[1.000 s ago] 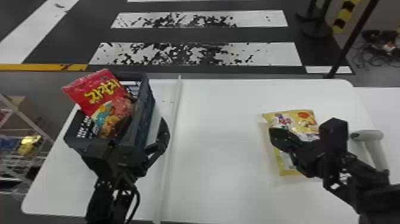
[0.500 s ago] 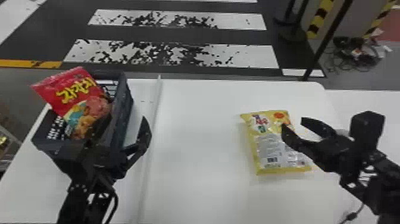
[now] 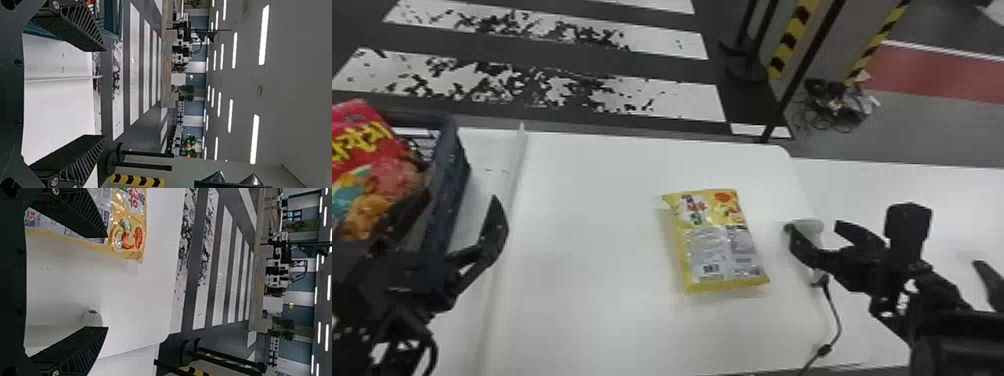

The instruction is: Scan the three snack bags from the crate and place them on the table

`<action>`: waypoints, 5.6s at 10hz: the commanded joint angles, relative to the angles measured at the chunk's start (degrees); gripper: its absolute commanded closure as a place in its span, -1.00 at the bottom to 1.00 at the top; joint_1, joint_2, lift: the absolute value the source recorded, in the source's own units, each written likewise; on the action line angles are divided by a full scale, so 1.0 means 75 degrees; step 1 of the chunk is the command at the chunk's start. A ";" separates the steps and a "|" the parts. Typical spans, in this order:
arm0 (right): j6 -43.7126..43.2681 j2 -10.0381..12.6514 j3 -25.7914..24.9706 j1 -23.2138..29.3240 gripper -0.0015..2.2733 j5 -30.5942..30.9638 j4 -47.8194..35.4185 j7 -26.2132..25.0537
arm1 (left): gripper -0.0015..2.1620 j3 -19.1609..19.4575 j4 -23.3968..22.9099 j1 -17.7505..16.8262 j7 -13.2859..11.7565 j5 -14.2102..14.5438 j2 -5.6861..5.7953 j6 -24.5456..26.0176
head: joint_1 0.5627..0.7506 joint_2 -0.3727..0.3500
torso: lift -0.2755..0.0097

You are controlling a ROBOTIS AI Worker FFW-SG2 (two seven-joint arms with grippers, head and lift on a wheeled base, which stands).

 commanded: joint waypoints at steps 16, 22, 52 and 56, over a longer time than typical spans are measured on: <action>-0.0013 -0.1398 0.0922 -0.2224 0.99 0.1071 0.4088 0.0282 | -0.91 -0.0385 0.0727 -0.0075 0.0013 -0.0117 -0.0020 -0.0013 | 0.41 -0.94 | 0.50; 0.3080 -0.0671 0.0359 -0.0009 0.99 0.0427 -0.0799 0.0668 | -0.91 -0.0549 0.0703 -0.0145 0.0048 -0.0117 -0.0020 -0.0013 | 0.41 -0.94 | 0.50; 0.2096 -0.0507 0.0500 -0.1040 0.99 0.0673 0.0889 0.0094 | -0.91 -0.0948 0.0434 0.0007 0.0223 -0.0246 -0.0020 0.0010 | 0.41 -0.94 | 0.50; 0.1510 -0.0777 0.0652 -0.1615 0.98 0.0708 0.2307 0.0094 | -0.91 -0.0959 0.0410 0.0066 0.0223 -0.0246 -0.0020 0.0034 | 0.41 -0.94 | 0.50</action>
